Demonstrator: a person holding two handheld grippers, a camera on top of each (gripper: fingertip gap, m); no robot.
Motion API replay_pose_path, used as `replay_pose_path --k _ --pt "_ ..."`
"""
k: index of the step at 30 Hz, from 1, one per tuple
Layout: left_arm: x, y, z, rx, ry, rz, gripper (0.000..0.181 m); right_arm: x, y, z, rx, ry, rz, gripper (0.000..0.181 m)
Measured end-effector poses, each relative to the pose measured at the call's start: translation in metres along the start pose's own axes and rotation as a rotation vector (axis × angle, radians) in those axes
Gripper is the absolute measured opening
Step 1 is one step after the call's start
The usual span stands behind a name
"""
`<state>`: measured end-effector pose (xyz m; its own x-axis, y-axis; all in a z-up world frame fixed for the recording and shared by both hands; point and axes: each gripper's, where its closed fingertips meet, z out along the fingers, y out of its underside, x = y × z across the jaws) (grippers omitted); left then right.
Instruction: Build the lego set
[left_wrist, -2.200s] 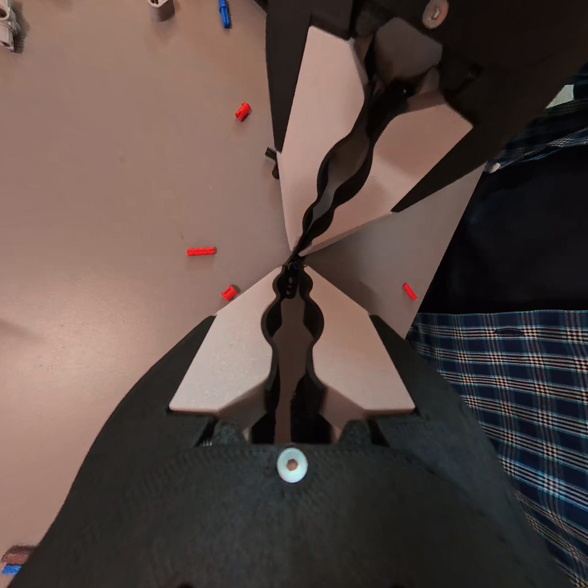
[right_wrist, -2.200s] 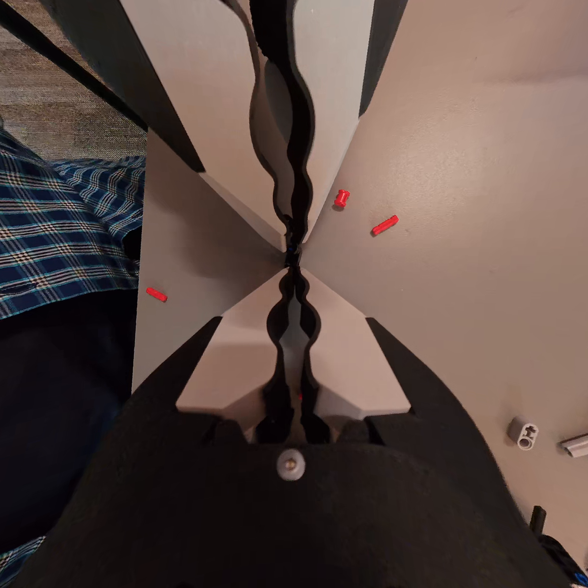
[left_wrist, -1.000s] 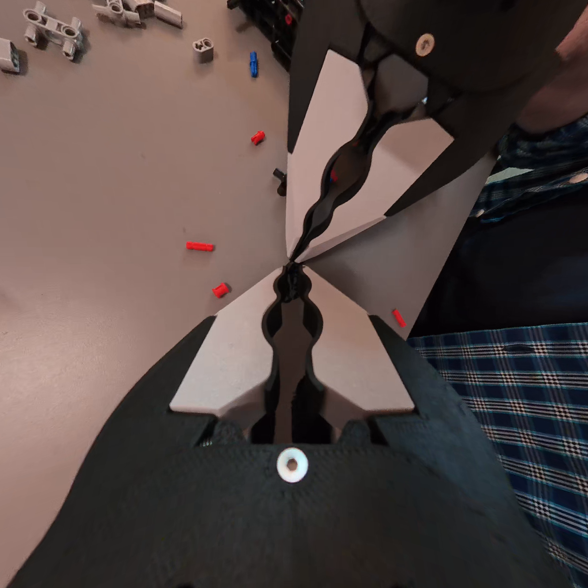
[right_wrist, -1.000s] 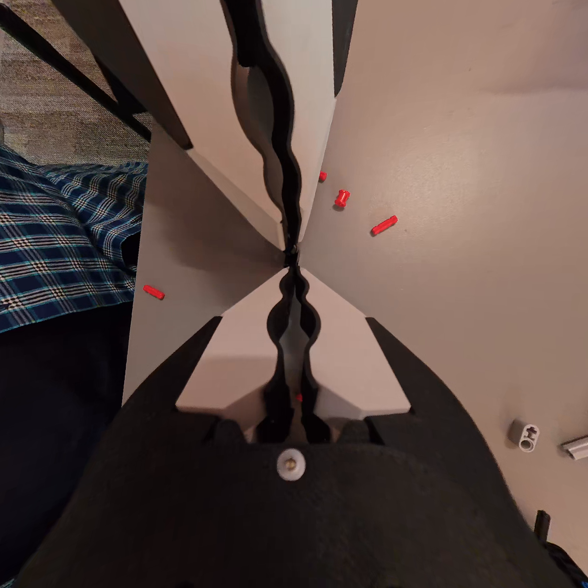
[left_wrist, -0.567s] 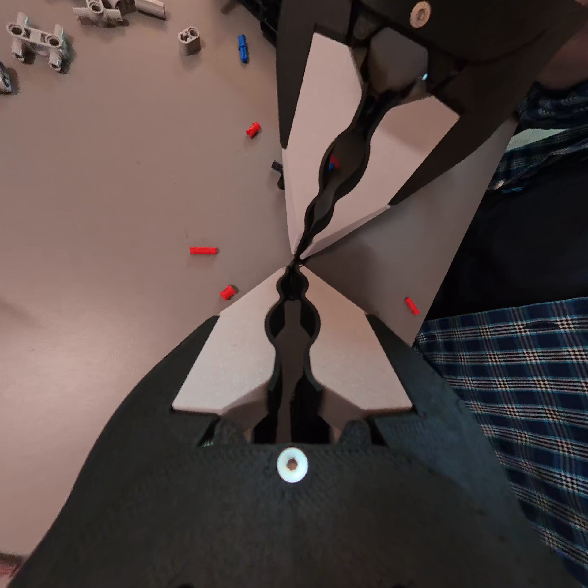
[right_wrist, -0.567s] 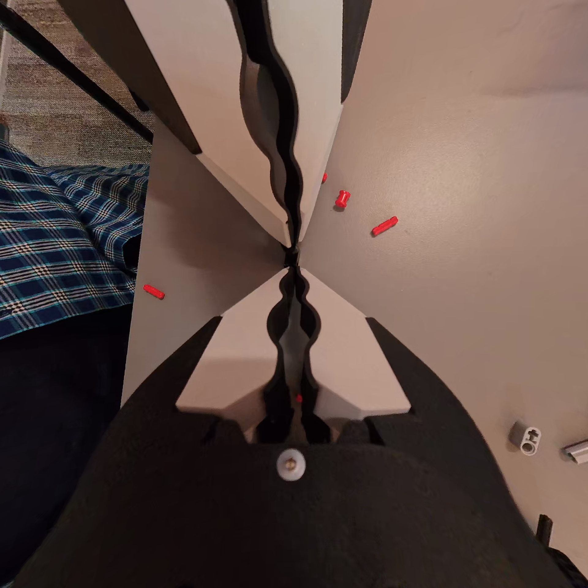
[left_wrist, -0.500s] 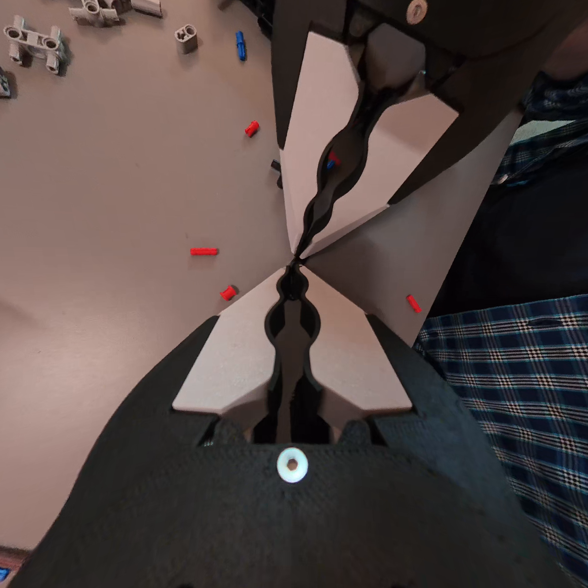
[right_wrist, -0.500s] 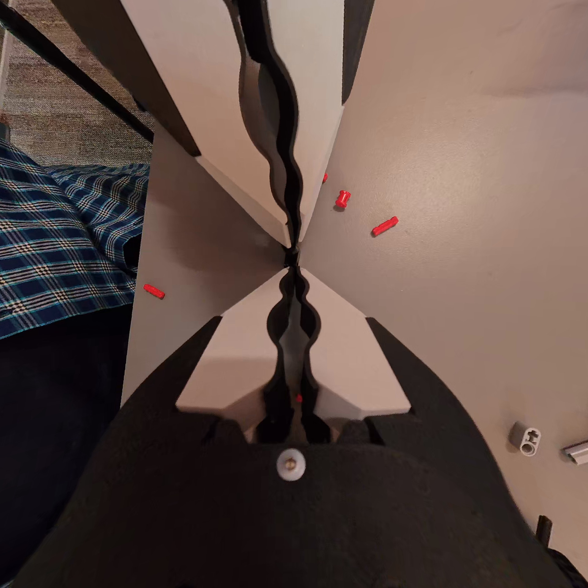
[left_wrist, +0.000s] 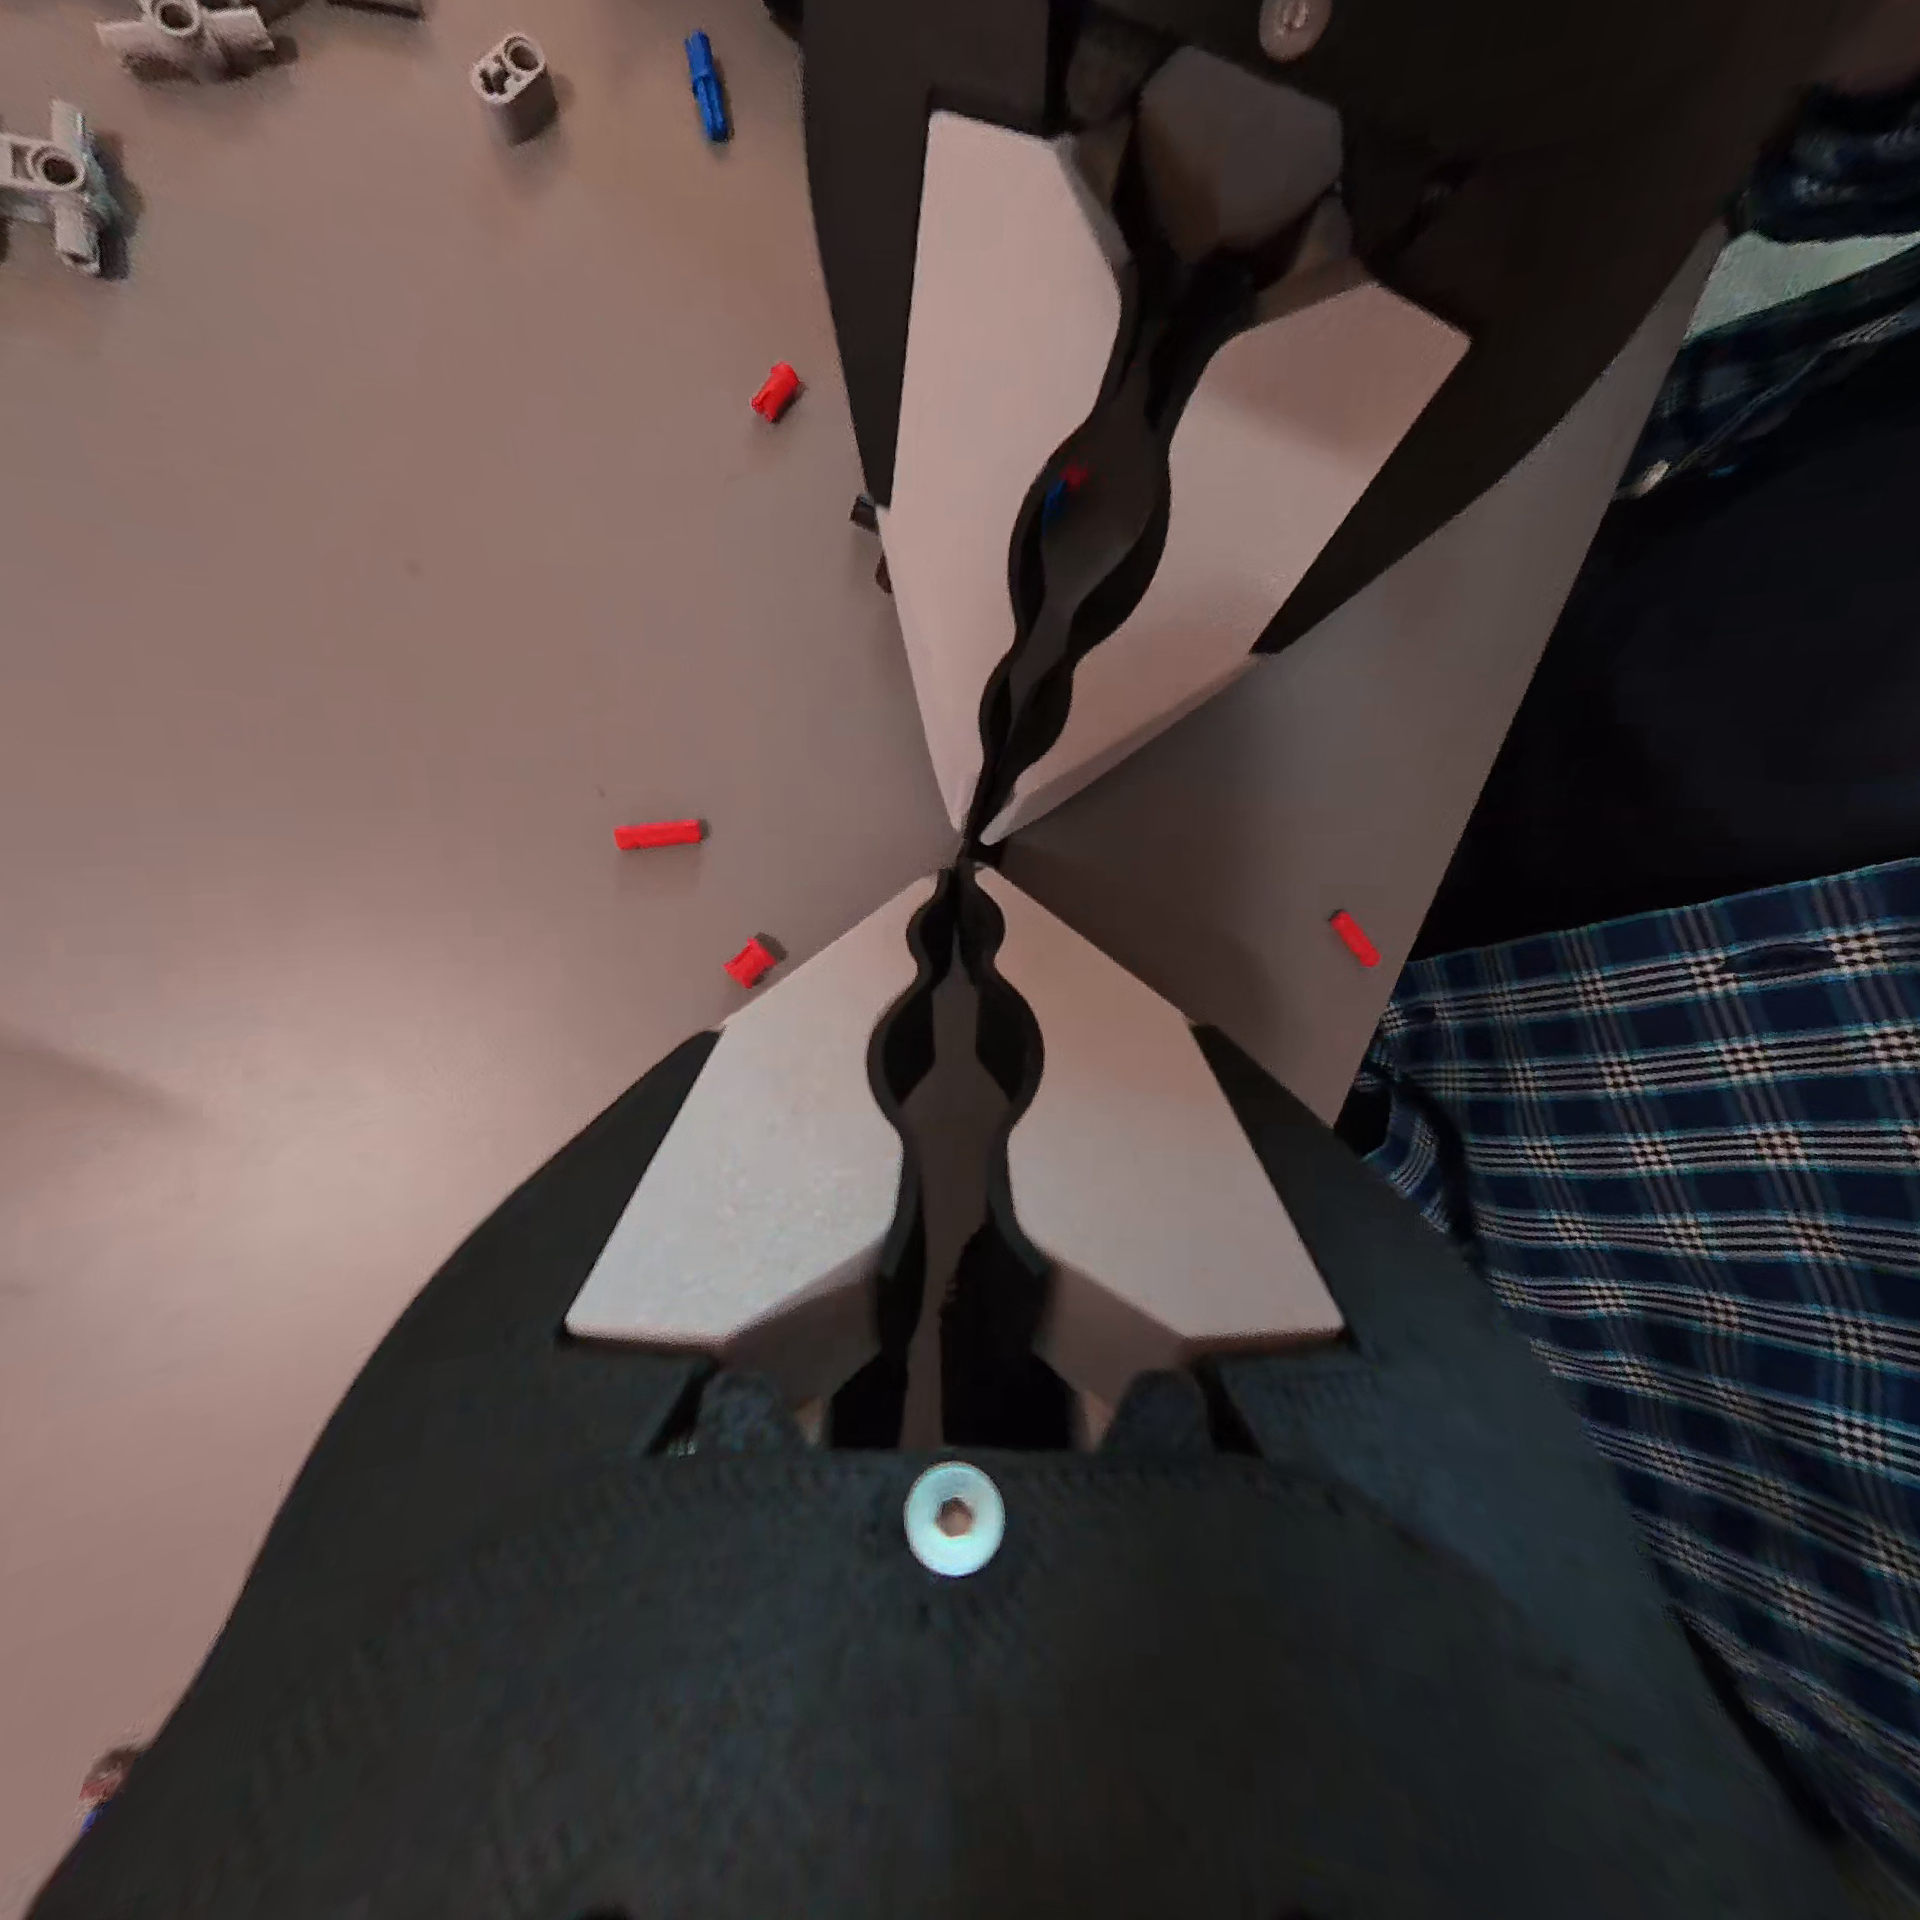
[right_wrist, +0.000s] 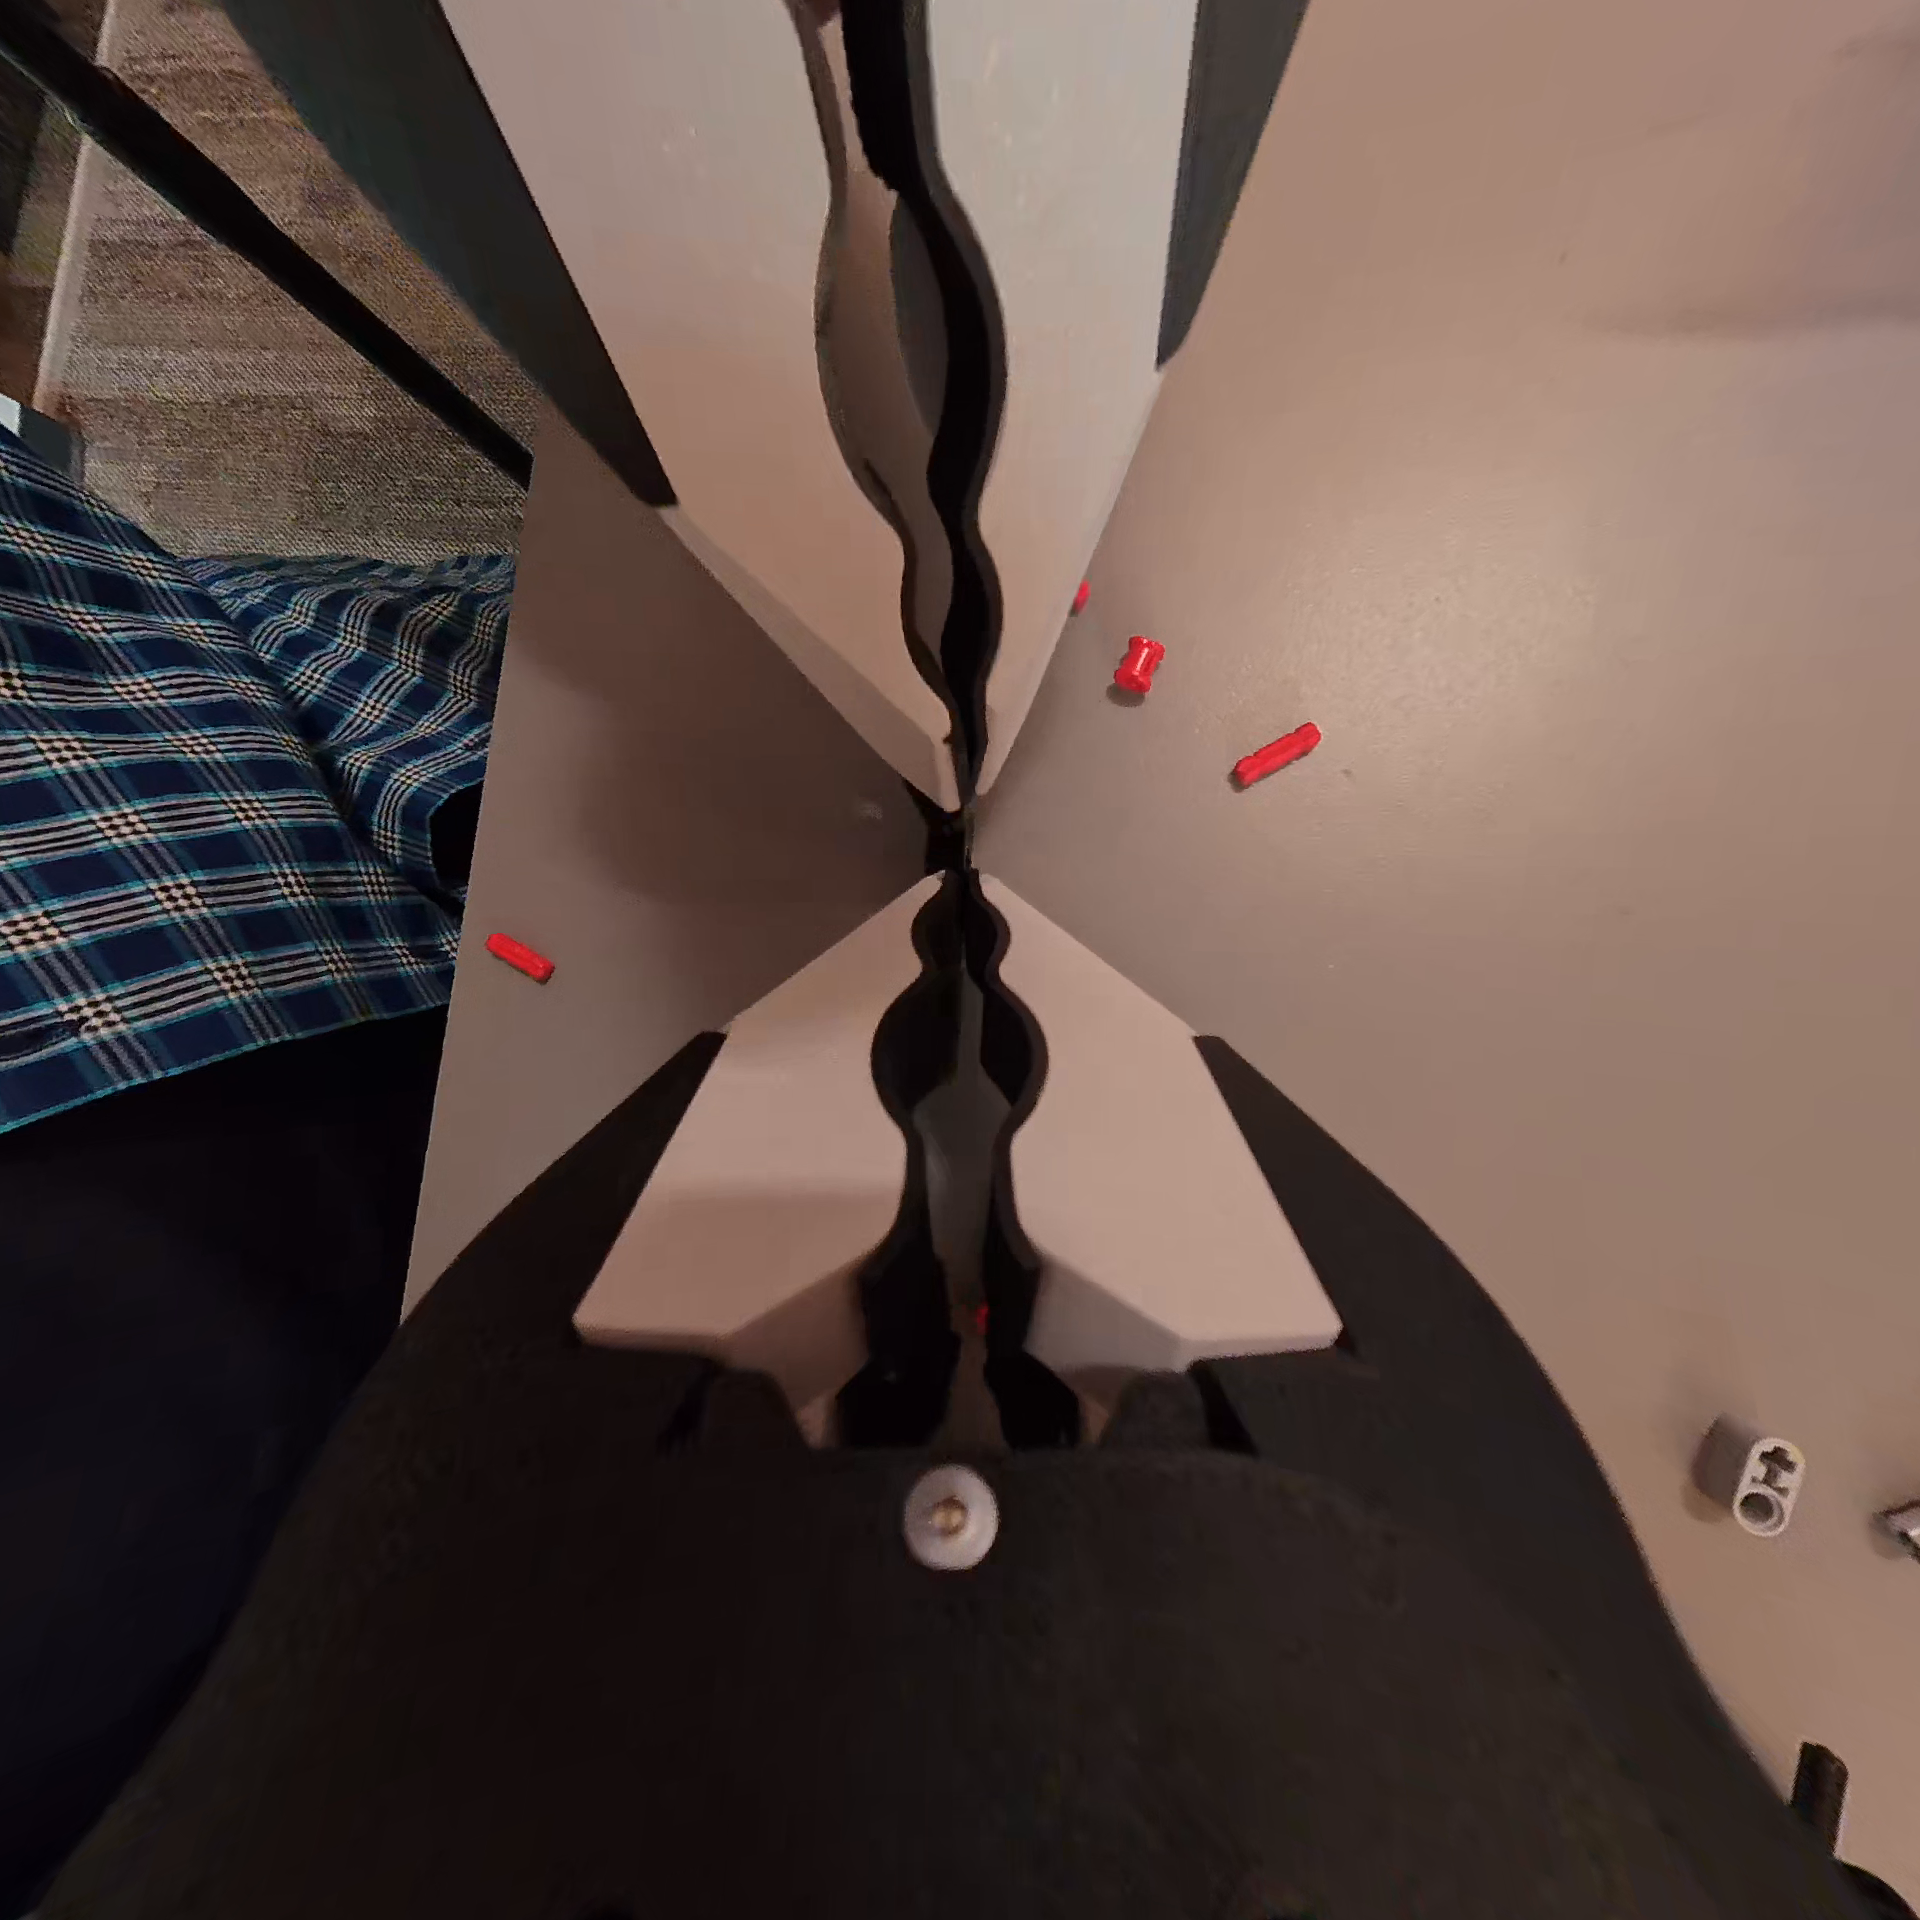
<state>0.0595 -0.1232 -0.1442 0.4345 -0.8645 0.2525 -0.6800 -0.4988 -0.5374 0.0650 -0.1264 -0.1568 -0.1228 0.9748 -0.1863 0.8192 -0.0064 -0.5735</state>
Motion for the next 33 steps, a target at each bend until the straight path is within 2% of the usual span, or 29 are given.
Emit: replay_pose_path --k 20,28,33 --pt "0.0 0.008 0.003 0.006 -0.086 0.005 0.0 0.0 0.0 0.0 0.007 -0.008 -0.004 0.0" --pt "-0.003 0.003 -0.007 0.07 -0.14 -0.016 0.0 0.0 -0.001 0.001 0.012 -0.008 -0.006 0.0" --pt "0.007 -0.003 -0.01 0.12 -0.099 -0.023 0.0 0.0 -0.002 0.001 0.012 -0.008 -0.008 0.0"
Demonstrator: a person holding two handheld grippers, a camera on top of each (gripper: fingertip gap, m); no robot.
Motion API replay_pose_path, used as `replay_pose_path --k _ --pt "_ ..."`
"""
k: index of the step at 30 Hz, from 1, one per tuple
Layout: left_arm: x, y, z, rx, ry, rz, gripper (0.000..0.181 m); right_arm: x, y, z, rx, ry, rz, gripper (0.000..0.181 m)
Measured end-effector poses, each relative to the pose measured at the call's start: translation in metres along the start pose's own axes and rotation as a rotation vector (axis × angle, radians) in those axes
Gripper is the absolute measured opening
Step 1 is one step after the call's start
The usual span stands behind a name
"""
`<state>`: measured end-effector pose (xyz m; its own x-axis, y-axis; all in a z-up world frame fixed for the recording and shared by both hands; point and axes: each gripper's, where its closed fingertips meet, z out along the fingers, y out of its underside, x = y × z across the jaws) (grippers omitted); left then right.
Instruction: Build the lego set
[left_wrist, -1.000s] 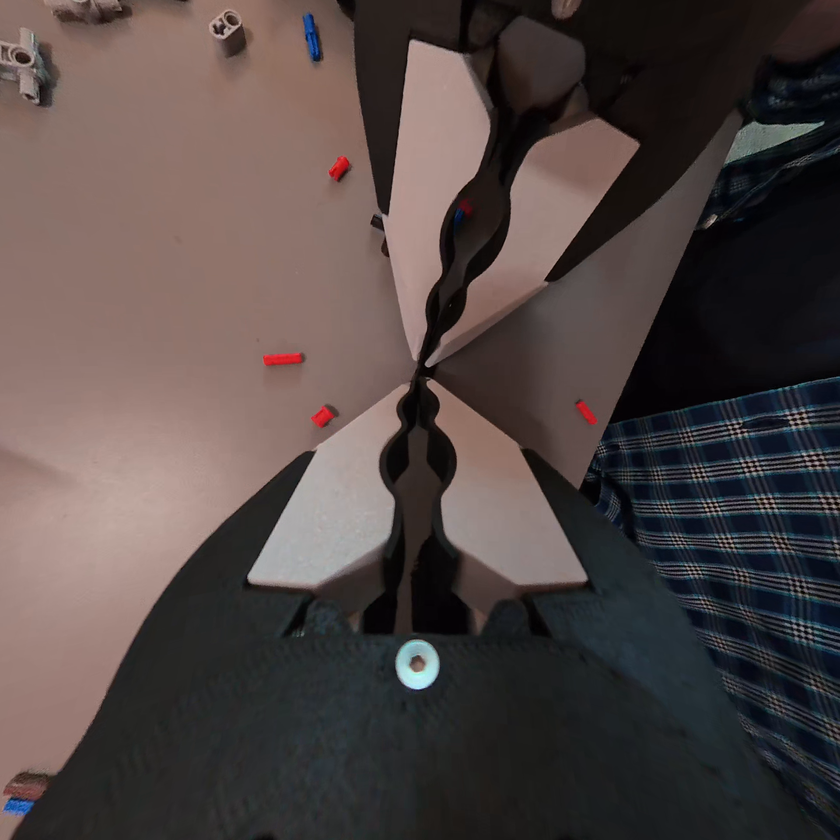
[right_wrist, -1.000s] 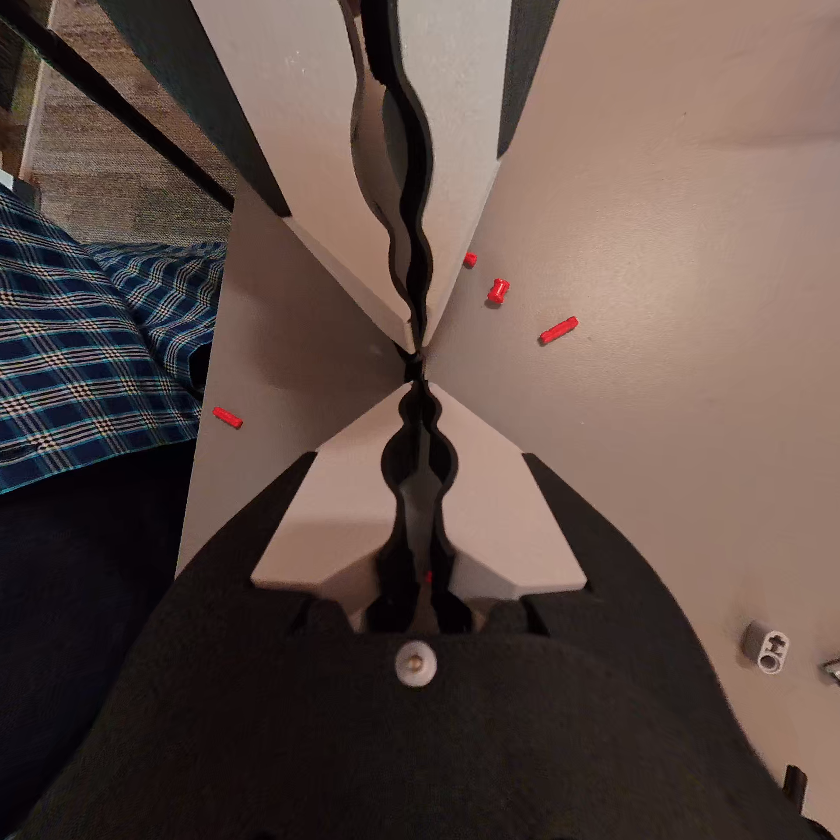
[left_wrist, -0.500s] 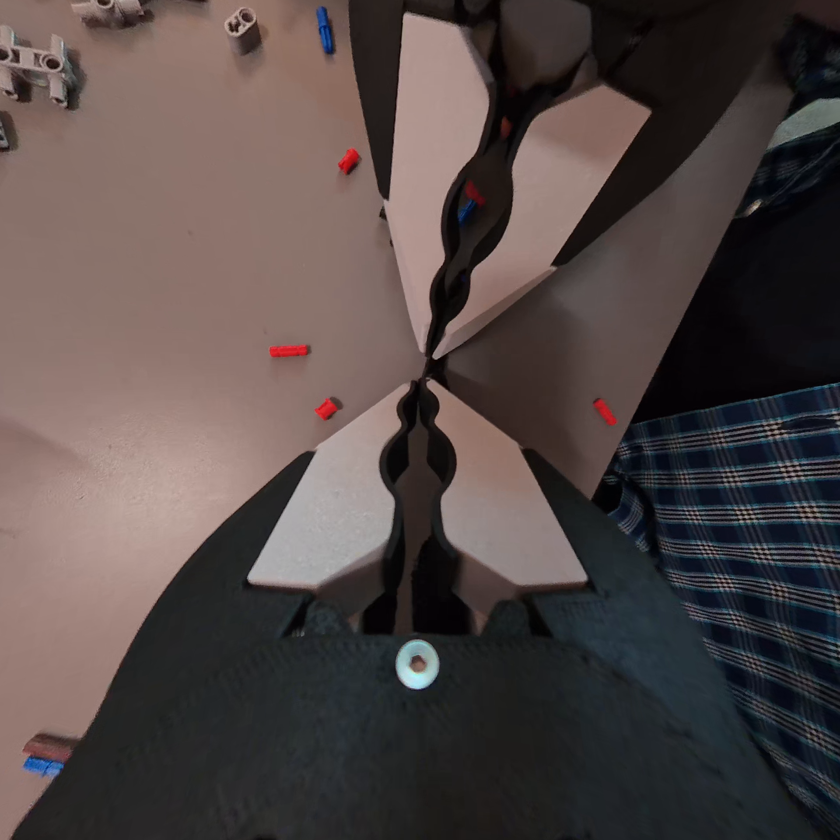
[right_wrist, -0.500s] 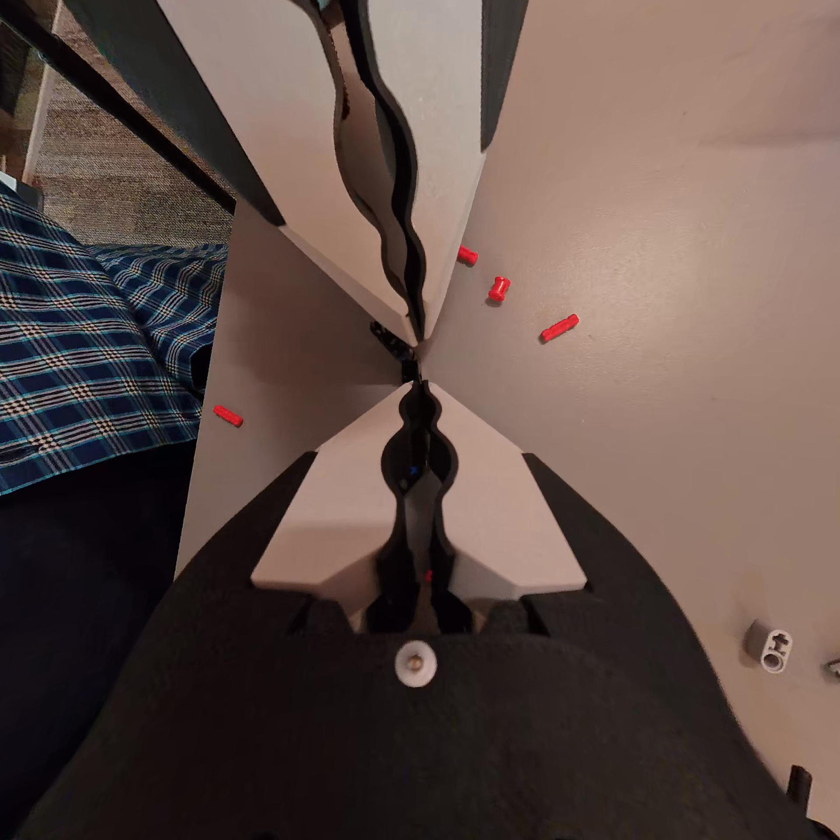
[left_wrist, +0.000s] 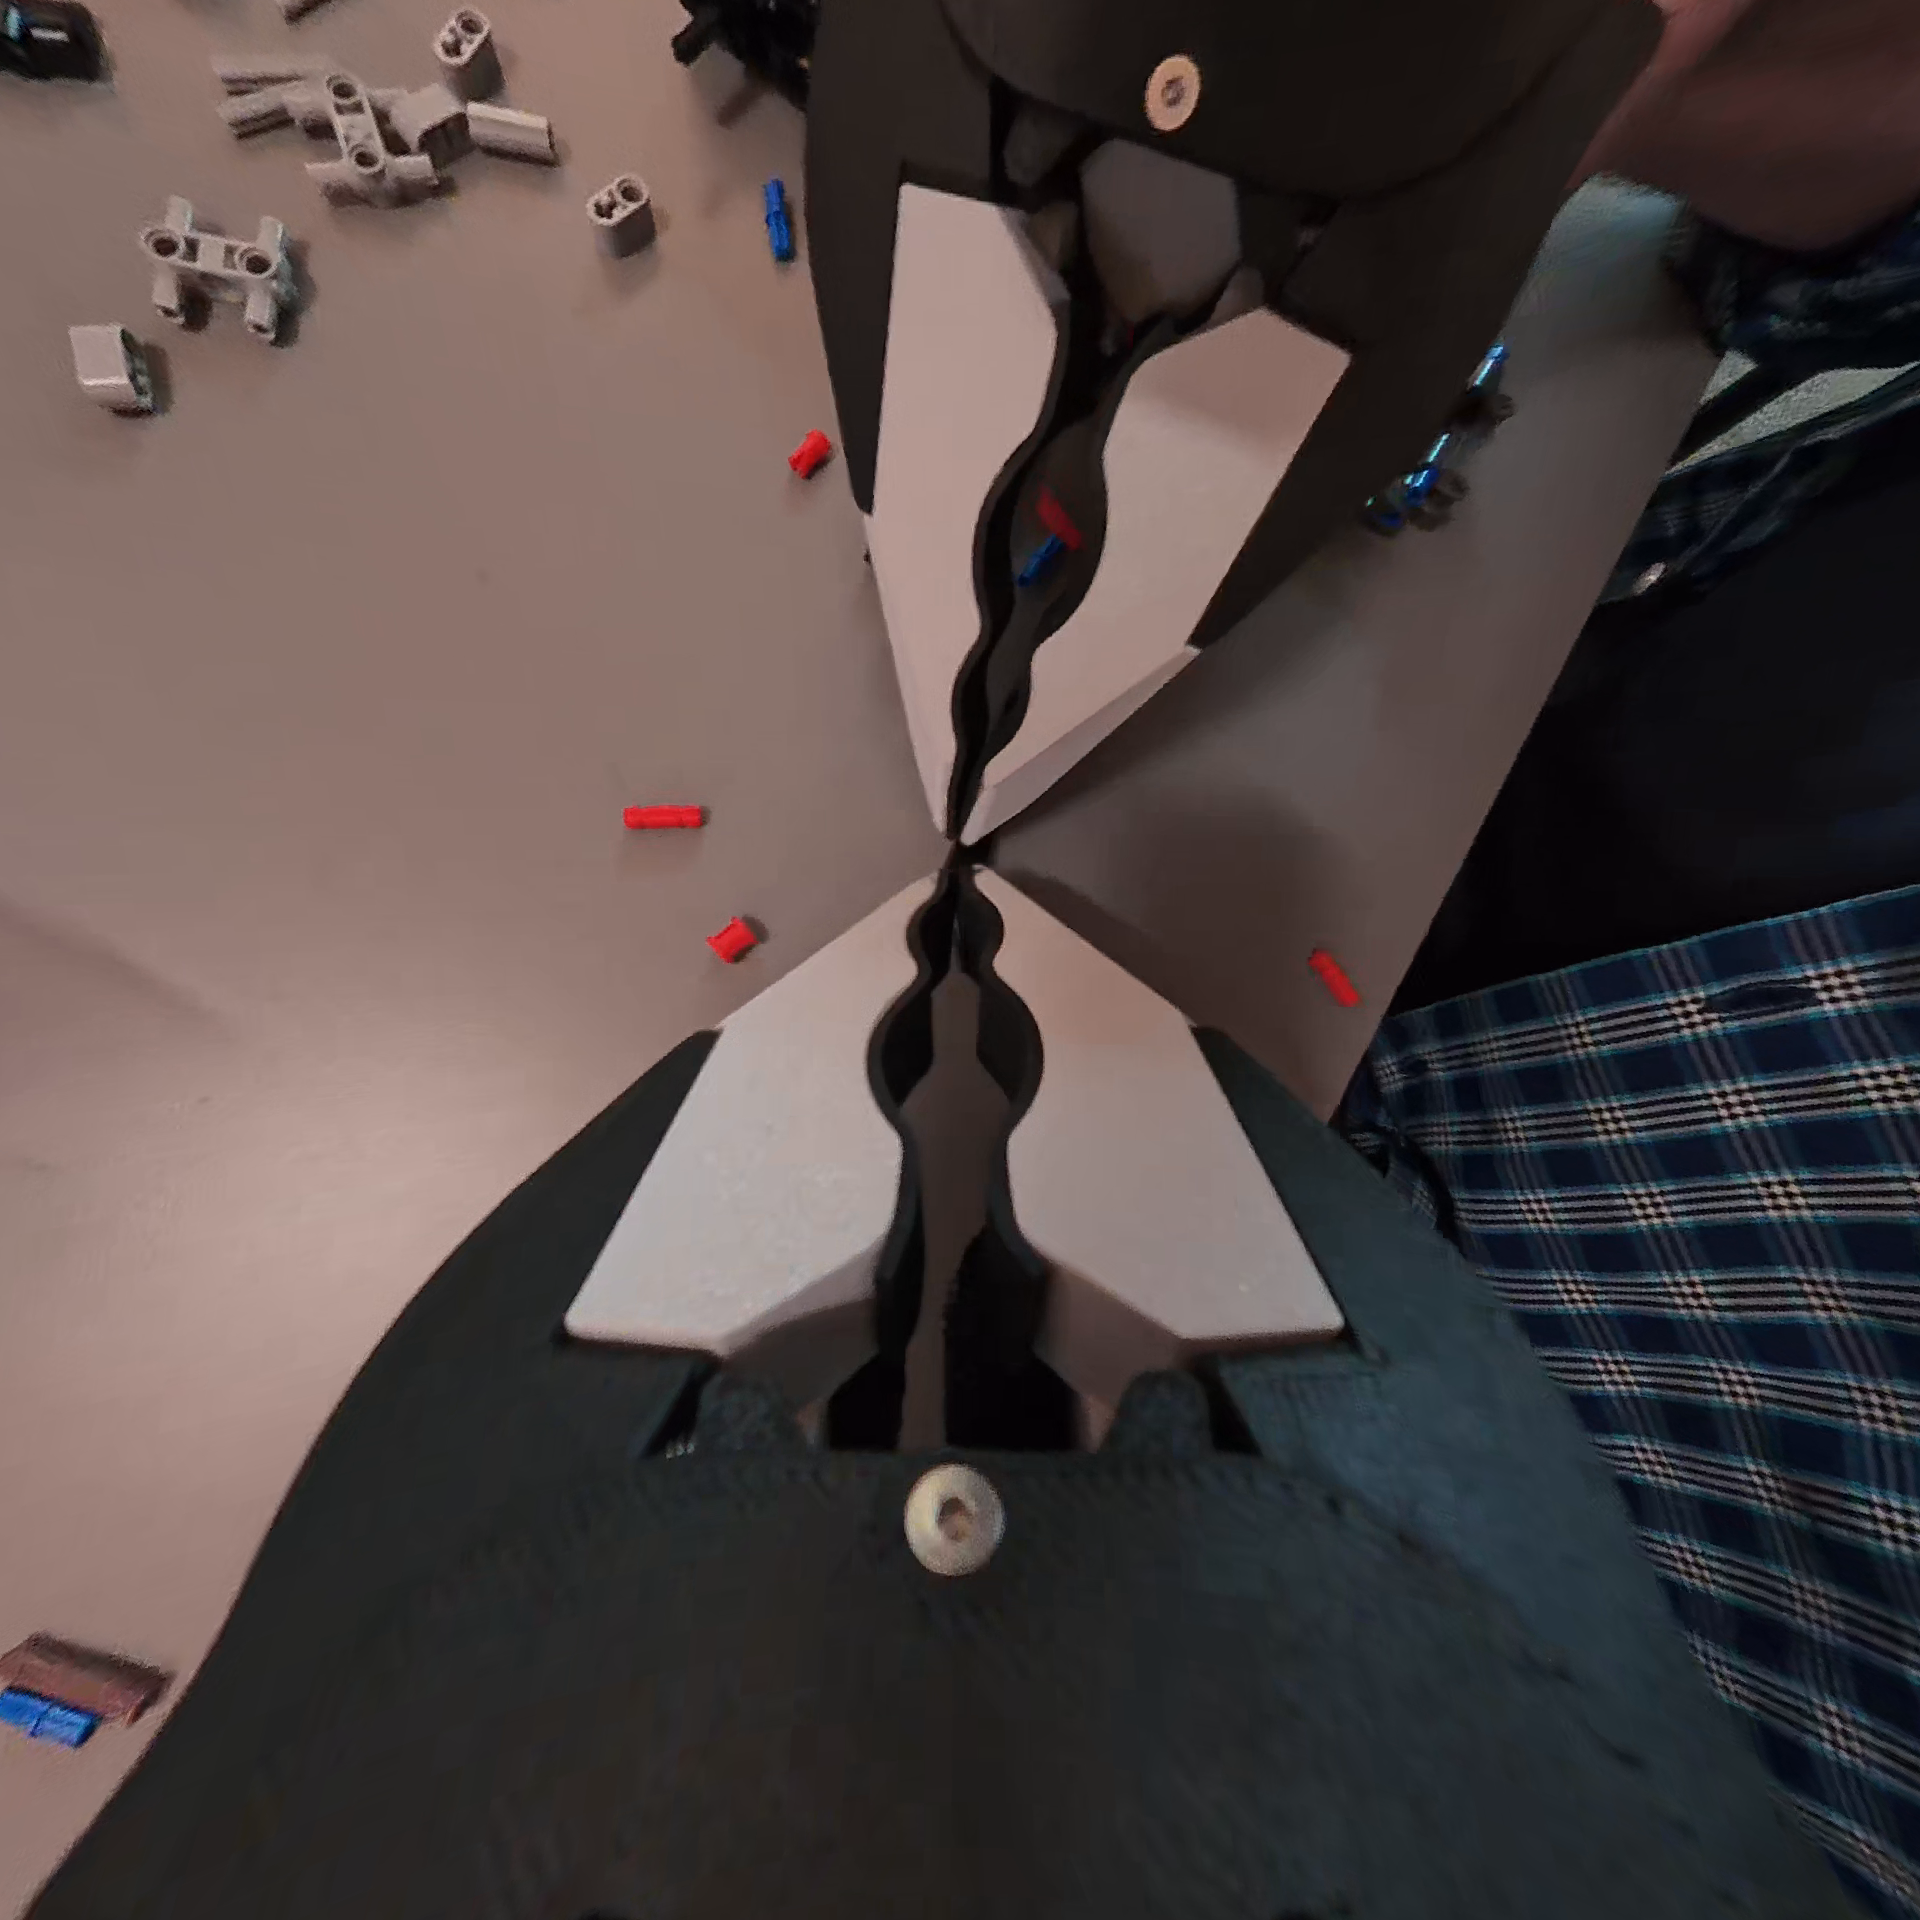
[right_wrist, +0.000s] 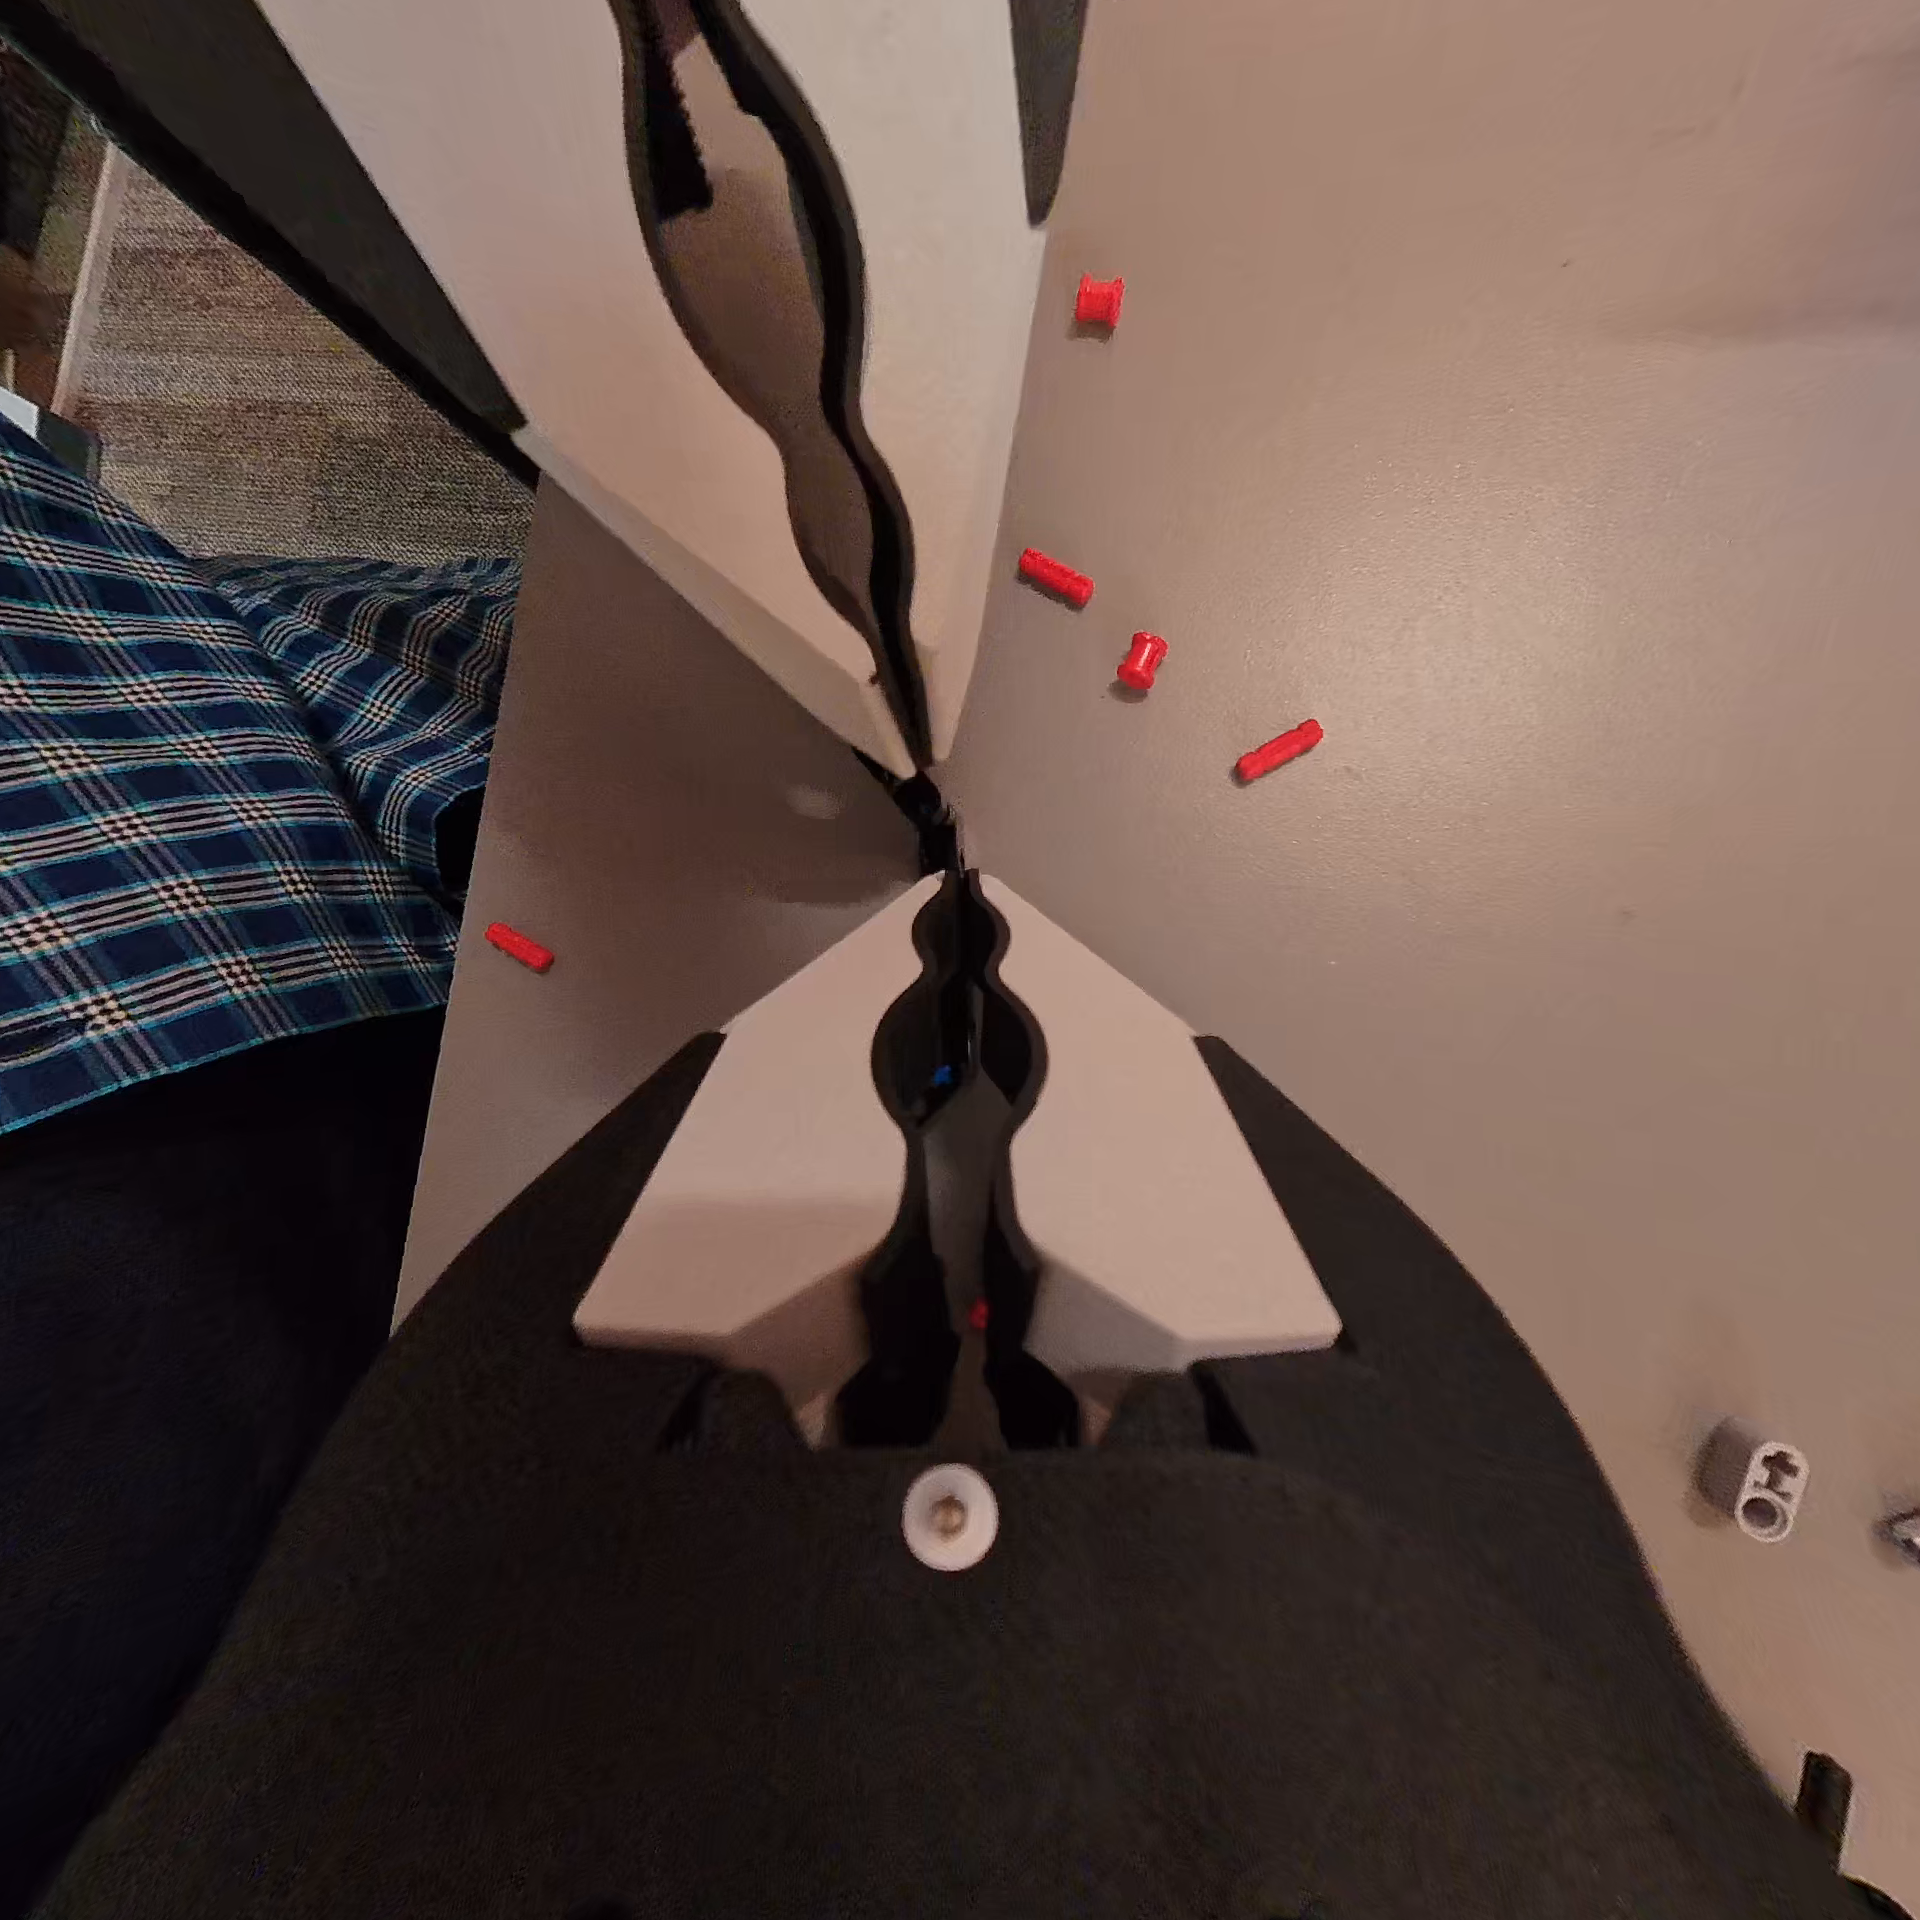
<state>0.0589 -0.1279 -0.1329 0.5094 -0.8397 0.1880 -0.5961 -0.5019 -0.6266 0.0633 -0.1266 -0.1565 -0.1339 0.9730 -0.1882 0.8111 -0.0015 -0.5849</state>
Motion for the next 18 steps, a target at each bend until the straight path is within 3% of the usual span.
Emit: replay_pose_path --k 18 --pt "-0.001 0.004 0.012 -0.012 -0.101 0.065 0.0 0.0 -0.001 0.0 0.007 -0.001 -0.009 0.0"
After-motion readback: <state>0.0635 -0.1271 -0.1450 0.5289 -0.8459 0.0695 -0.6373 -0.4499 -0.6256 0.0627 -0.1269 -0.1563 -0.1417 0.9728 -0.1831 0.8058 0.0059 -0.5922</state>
